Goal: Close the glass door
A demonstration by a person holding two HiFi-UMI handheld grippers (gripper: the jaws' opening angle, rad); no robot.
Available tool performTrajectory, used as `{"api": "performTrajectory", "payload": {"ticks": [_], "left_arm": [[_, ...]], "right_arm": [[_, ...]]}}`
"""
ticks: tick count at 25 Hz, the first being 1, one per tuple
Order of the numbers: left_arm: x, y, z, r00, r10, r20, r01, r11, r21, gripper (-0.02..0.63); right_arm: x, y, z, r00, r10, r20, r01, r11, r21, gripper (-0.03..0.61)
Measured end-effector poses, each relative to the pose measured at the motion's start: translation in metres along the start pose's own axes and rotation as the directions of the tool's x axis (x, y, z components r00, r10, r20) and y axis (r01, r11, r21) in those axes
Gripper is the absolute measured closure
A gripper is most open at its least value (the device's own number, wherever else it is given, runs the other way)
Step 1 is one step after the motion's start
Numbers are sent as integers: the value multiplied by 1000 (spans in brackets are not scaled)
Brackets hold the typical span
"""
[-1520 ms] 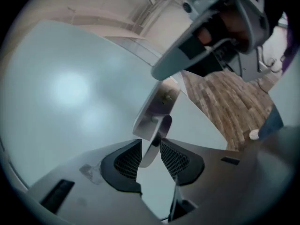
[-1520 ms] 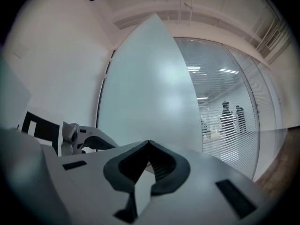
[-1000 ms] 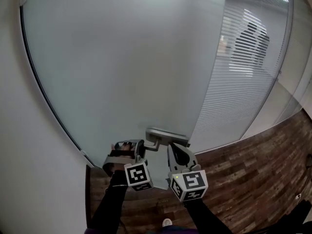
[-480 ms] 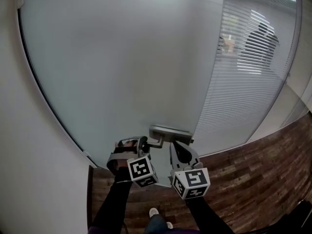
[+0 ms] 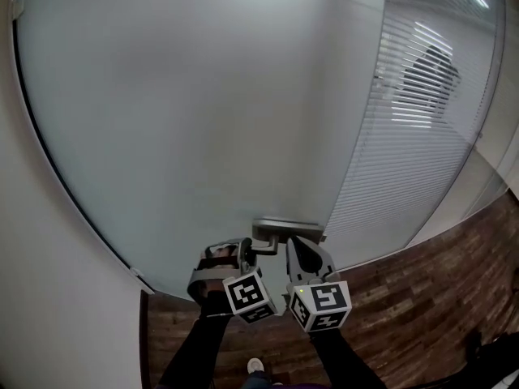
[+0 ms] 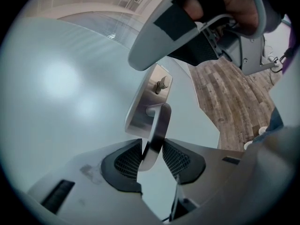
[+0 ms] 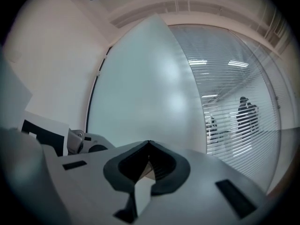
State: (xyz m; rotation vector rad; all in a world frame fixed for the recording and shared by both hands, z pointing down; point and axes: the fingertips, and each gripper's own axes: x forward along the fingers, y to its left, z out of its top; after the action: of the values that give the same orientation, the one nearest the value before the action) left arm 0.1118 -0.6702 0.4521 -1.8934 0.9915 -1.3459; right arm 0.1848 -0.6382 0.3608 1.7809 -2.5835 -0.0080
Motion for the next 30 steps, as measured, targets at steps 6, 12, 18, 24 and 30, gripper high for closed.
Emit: {"api": "performTrajectory", "payload": {"ticks": [6,12,18,24,30], "left_arm": [[25,15,8,1000,-6,26,6,1000,-18,489],[49,31,11,999,-9,45,11,999,-49,489],[68,55,19,999,-4,46,9,995,-102,489],[95,57,17,1000,-1,3,1,991,-134,489],[116,70,17,999,11,-35,-17,986,-164,489]], "right_arm": [[19,-14,-9,999,-44,-13,44,999,-1,581],[21,-33,-54,989,-98,-112,101,995,23,581],[29,-56,-59,984,-99,-147,105,994,37,581],[46,-78,-69,987,-43,-153,49,998,30,581],[73,-99,-64,988,12,-154,-9,1000,21,581]]}}
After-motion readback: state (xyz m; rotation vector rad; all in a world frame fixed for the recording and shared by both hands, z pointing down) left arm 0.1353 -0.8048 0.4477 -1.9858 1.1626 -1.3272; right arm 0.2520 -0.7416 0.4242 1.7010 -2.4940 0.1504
